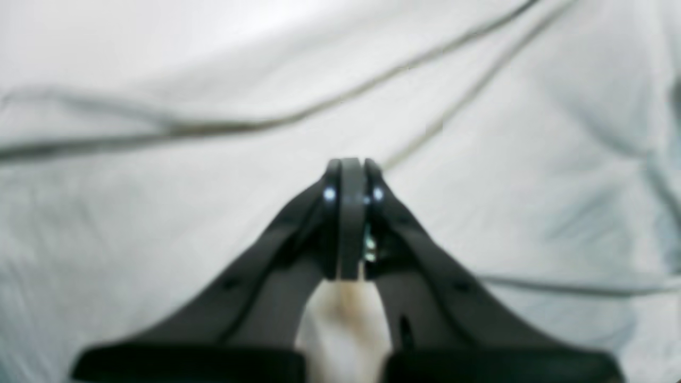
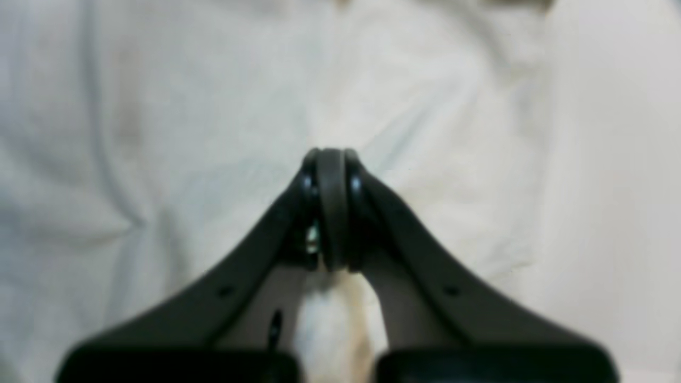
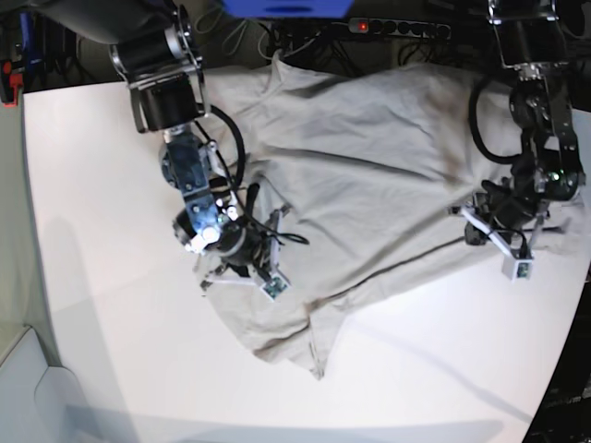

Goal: Layout the t-shirt on the table in an organized manner, then fold the t-shirt properly
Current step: 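Move the right gripper back onto the shirt body and pinch fabric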

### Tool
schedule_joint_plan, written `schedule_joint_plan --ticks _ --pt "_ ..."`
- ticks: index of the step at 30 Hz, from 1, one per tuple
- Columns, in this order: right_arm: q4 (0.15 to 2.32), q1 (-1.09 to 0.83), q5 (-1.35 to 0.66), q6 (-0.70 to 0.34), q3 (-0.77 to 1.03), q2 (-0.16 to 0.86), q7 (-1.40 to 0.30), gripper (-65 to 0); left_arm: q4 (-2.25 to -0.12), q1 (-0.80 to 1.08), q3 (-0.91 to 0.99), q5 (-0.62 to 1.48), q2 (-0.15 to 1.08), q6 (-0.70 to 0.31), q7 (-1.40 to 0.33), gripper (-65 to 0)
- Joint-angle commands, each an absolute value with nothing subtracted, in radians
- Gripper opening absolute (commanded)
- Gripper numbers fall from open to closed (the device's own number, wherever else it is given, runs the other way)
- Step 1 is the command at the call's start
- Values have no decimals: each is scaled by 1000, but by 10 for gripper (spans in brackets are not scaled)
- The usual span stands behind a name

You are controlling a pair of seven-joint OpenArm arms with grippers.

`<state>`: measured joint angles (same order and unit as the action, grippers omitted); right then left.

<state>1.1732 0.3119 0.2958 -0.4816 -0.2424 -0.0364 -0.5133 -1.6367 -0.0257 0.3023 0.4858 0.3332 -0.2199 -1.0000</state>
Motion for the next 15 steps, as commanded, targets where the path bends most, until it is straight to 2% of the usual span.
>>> schedule_joint_plan --ticks 1,8,15 --pt "1193 331 289 -473 -240 -44 -492 -650 -1632 -62 298 495 341 -216 -984 -649" --pt "1193 280 289 -473 -240 -47 -490 -650 -1369 -197 197 390 286 -214 -984 -649" --pt "1187 232 288 -475 -242 -44 -490 -650 -1334 -219 189 311 249 -214 -984 -649"
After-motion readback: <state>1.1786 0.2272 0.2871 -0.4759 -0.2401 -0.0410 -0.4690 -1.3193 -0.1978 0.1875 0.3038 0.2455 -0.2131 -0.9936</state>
